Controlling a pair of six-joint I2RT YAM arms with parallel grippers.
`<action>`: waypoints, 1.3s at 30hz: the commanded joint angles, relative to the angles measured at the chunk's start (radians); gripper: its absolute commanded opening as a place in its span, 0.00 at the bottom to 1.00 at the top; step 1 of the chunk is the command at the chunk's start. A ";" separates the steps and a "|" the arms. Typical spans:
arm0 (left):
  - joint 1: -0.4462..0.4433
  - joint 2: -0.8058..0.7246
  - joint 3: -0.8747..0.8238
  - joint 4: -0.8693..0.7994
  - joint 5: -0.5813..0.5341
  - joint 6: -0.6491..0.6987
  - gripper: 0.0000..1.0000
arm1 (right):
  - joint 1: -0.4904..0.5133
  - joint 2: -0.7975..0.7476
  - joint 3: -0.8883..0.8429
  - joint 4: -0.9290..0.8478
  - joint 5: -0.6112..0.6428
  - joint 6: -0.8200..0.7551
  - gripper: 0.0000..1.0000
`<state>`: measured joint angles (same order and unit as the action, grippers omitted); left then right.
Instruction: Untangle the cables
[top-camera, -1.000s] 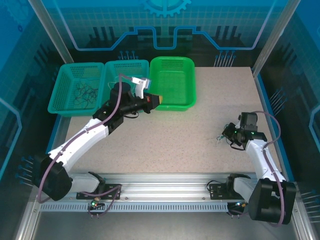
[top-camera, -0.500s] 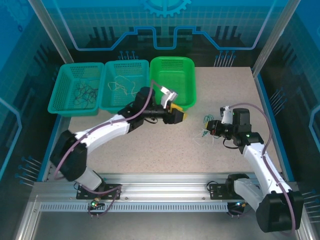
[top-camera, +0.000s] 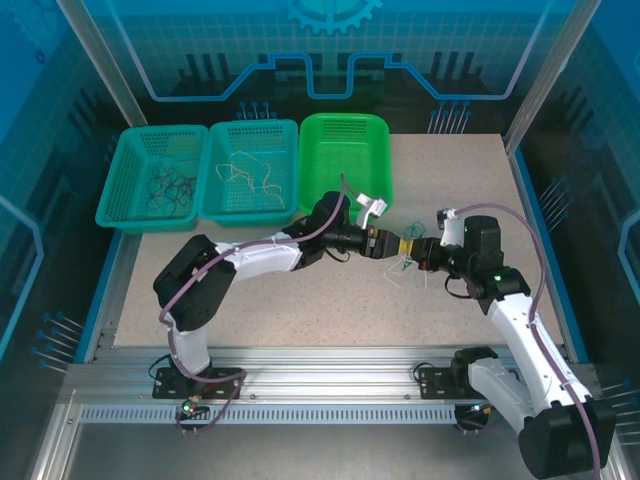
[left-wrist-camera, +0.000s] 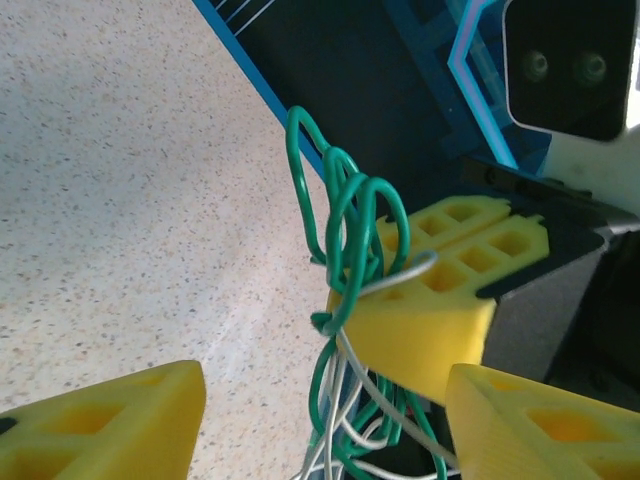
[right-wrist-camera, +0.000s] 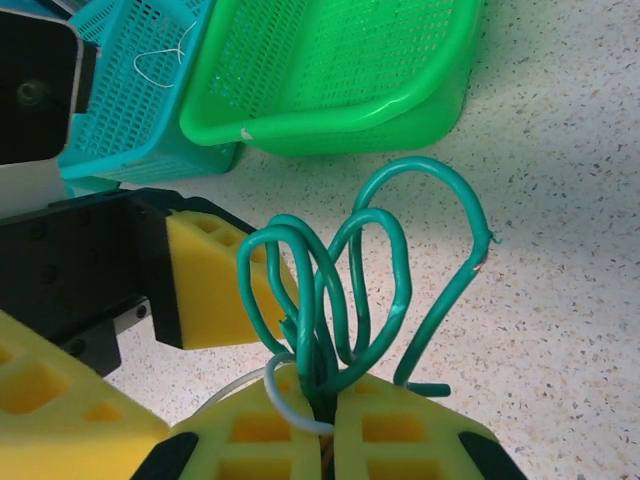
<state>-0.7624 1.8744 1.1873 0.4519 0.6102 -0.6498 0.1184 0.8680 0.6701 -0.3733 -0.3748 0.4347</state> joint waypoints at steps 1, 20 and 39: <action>-0.023 0.040 0.029 0.123 0.033 -0.108 0.57 | 0.029 0.001 0.036 0.013 -0.007 -0.024 0.01; 0.010 -0.153 -0.045 -0.026 -0.056 0.100 0.00 | -0.039 0.023 0.000 -0.145 0.402 0.098 0.09; -0.057 -0.079 0.035 -0.125 -0.091 0.090 0.57 | -0.084 -0.055 -0.055 0.010 0.039 0.092 0.04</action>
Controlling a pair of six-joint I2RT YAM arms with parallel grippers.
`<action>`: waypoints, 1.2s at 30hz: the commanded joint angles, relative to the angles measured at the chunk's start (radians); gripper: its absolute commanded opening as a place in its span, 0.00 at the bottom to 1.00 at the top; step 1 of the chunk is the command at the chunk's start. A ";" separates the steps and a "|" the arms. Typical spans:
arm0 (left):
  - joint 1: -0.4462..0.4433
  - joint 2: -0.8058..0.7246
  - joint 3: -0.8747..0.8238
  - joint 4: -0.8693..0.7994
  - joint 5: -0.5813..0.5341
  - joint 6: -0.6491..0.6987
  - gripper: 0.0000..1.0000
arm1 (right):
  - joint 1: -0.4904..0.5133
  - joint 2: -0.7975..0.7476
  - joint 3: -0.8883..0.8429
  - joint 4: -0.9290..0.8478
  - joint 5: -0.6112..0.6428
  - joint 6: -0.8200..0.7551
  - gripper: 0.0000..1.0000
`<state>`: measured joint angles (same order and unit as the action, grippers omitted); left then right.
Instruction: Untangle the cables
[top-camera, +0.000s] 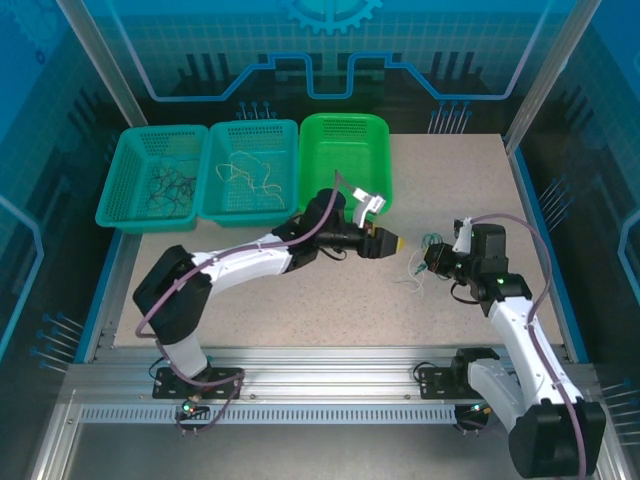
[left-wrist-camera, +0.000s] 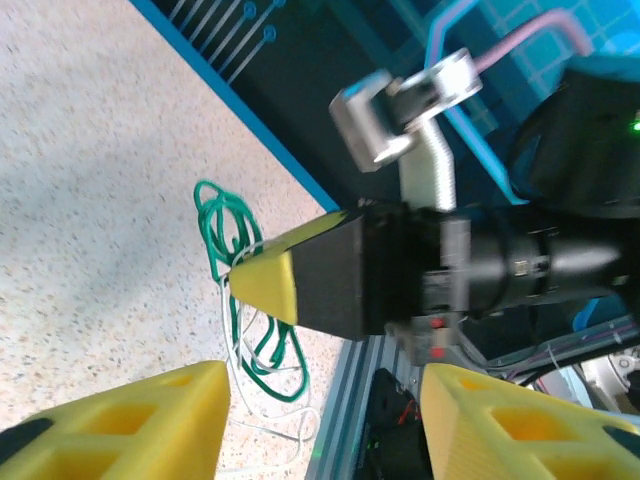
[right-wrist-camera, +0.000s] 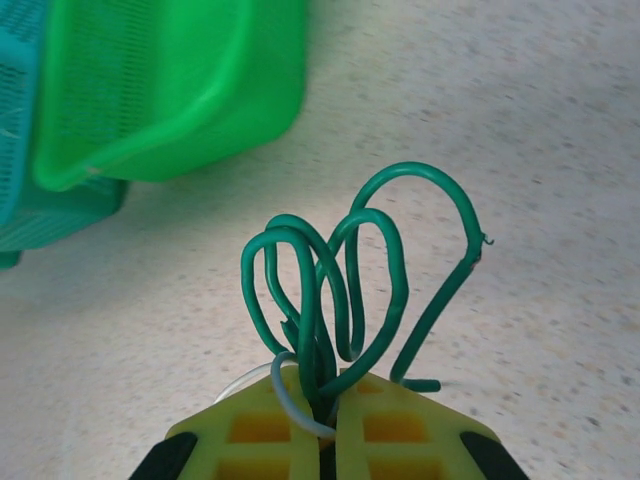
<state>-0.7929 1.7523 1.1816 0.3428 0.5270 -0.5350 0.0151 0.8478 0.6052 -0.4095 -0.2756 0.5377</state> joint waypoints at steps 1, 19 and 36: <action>-0.030 0.061 0.046 -0.013 -0.012 -0.033 0.58 | 0.020 -0.046 0.011 0.048 -0.066 -0.007 0.04; -0.029 0.117 0.053 0.054 -0.019 -0.033 0.00 | 0.064 -0.093 0.001 0.110 -0.151 0.033 0.12; -0.030 0.062 -0.004 0.081 0.086 0.054 0.00 | 0.013 -0.053 -0.002 0.150 -0.049 0.120 0.37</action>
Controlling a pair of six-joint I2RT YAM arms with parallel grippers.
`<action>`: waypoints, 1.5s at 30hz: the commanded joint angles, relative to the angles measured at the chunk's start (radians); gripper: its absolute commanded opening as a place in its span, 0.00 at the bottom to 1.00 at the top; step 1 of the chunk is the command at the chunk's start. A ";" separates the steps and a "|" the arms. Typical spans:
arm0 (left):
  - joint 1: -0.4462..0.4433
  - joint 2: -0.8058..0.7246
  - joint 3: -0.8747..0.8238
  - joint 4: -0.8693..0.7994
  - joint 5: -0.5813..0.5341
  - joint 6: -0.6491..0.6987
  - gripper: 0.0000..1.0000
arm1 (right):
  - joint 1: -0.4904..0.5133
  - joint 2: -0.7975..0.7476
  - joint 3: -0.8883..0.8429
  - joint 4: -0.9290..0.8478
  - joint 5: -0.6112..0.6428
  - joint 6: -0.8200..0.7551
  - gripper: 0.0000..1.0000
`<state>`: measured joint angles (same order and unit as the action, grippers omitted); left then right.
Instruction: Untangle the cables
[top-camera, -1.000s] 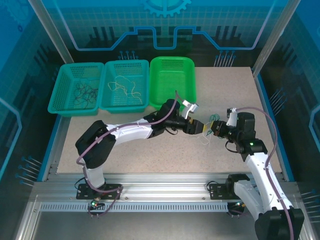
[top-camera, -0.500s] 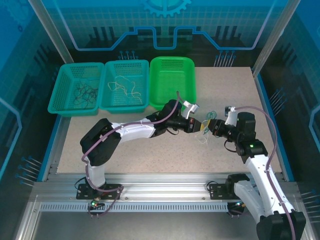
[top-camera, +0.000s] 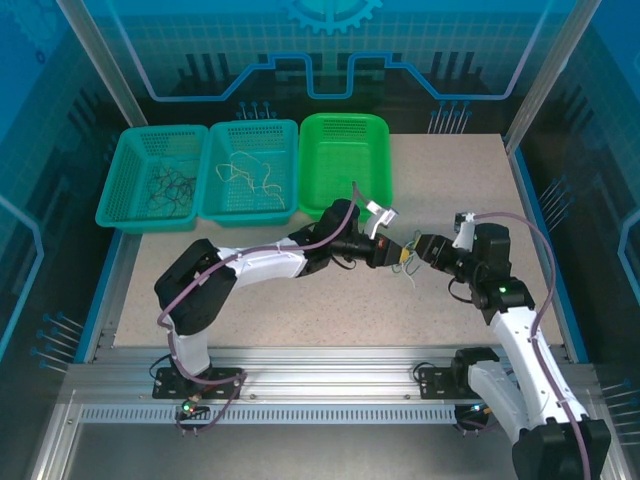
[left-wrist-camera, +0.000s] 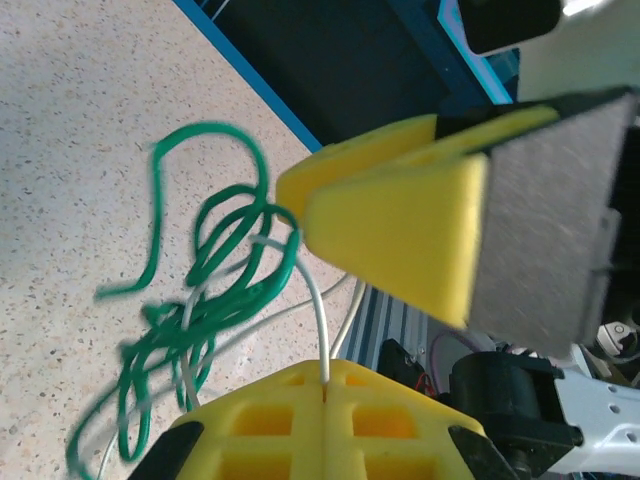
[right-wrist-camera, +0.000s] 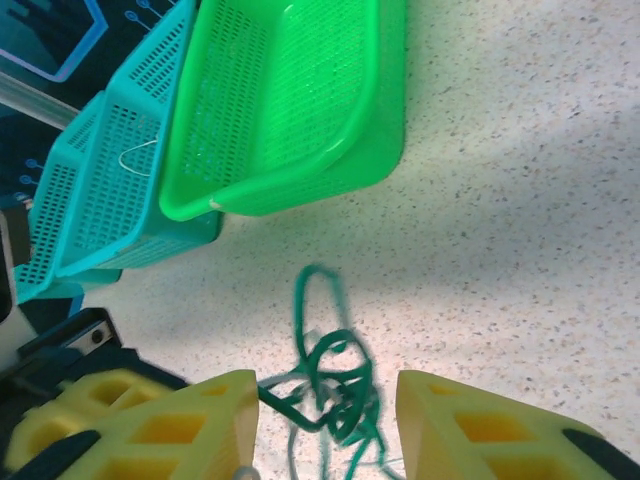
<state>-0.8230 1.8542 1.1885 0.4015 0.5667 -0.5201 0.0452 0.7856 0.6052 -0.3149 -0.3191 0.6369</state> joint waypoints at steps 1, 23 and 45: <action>0.000 -0.043 -0.012 0.018 0.043 0.042 0.00 | -0.018 0.013 -0.003 0.060 -0.006 0.021 0.36; -0.008 -0.050 0.013 -0.133 0.061 0.188 0.00 | -0.049 0.360 0.080 0.006 -0.331 0.099 0.67; -0.036 0.054 0.083 -0.491 -0.008 0.552 0.00 | 0.043 0.525 0.094 -0.121 -0.229 -0.115 0.71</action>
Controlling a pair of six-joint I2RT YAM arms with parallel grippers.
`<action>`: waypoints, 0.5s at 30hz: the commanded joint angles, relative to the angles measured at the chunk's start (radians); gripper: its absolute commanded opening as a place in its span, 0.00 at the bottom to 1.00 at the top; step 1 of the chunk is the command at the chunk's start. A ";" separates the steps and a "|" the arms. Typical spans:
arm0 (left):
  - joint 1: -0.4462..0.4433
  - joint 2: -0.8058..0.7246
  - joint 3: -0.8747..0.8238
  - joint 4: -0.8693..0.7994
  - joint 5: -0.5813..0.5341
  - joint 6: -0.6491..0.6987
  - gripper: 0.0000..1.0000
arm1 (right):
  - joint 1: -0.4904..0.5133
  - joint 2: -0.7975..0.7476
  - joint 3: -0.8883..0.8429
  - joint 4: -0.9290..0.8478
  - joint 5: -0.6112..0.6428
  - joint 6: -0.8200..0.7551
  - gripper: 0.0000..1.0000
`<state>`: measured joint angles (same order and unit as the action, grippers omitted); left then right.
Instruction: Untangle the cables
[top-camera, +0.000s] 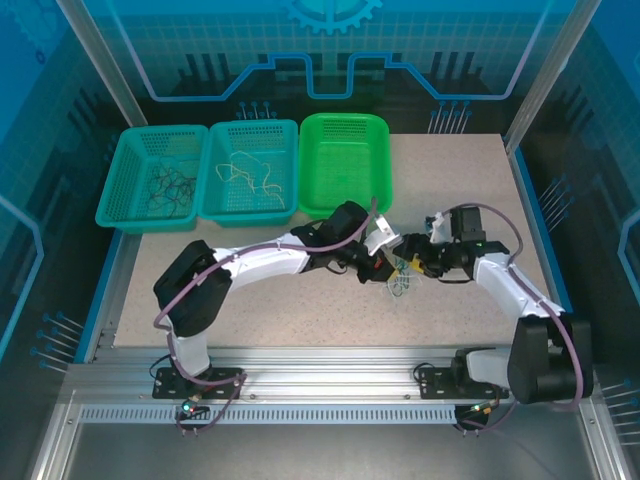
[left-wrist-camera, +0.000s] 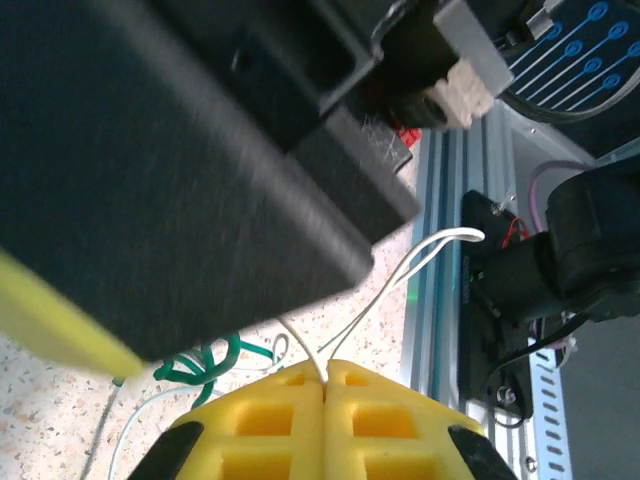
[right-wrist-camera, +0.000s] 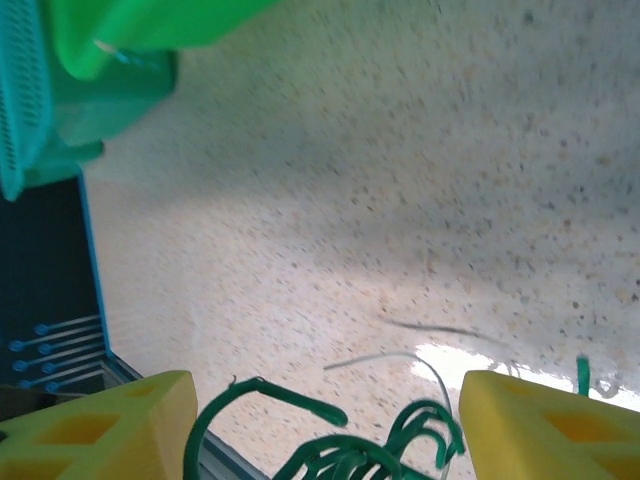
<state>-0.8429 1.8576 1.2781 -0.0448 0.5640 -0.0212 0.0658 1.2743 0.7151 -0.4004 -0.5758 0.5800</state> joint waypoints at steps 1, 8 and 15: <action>-0.020 0.058 -0.013 -0.046 -0.008 0.057 0.00 | 0.028 0.053 -0.019 -0.031 0.033 -0.058 0.71; -0.033 0.060 -0.078 -0.011 -0.030 0.050 0.00 | 0.084 0.155 -0.005 -0.021 0.091 -0.067 0.64; -0.032 0.057 -0.080 0.003 -0.025 0.043 0.00 | 0.103 0.168 0.007 -0.043 0.131 -0.075 0.52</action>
<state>-0.8707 1.9175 1.2079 -0.0566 0.5385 0.0067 0.1574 1.4422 0.7067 -0.4126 -0.4725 0.5156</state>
